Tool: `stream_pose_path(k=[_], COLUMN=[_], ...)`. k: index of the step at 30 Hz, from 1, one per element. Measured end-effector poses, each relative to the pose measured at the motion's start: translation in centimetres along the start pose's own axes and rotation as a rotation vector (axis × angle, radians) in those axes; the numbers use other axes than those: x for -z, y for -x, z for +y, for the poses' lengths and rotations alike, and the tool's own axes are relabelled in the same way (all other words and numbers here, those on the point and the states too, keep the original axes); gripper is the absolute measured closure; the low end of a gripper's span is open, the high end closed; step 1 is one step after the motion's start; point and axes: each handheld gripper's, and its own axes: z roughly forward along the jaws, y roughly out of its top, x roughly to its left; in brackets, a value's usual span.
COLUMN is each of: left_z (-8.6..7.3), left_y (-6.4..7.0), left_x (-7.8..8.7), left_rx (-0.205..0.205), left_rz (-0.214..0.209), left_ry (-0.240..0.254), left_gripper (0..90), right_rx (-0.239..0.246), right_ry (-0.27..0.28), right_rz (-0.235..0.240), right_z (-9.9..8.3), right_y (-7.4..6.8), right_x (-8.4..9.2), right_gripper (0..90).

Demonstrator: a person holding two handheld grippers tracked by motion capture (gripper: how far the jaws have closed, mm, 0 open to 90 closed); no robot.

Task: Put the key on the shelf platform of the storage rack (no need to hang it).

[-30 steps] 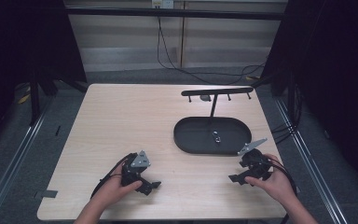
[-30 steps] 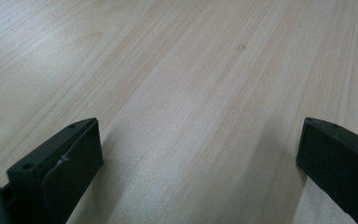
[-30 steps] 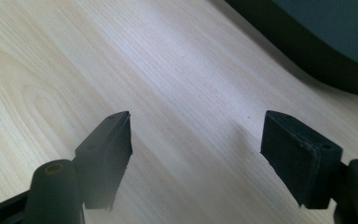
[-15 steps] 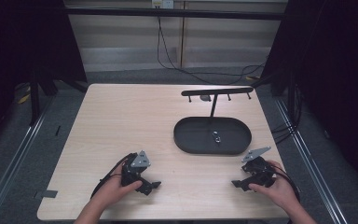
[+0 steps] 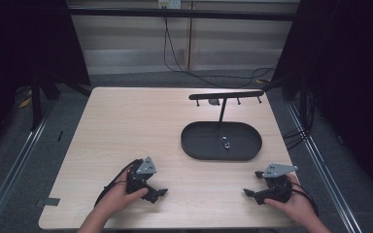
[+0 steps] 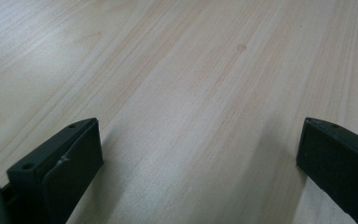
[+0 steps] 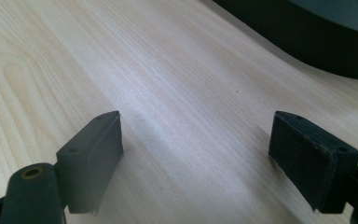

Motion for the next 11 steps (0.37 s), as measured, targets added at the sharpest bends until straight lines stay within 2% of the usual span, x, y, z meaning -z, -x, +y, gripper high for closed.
stream_pose_path(k=[5,11], left_z=[0.0,0.0], left_y=[0.0,-0.01], left_x=[0.0,0.02], left_rx=[0.0,-0.003], left_rz=[0.0,0.002], left_ry=[0.0,-0.002], left_gripper=[0.0,0.0], right_rx=[0.002,0.002], right_ry=[0.028,0.027], right_rz=[0.001,0.001], right_z=[-0.37,-0.37], right_y=[0.04,0.05], right_x=[0.02,0.02], right_gripper=[16.8,16.8])
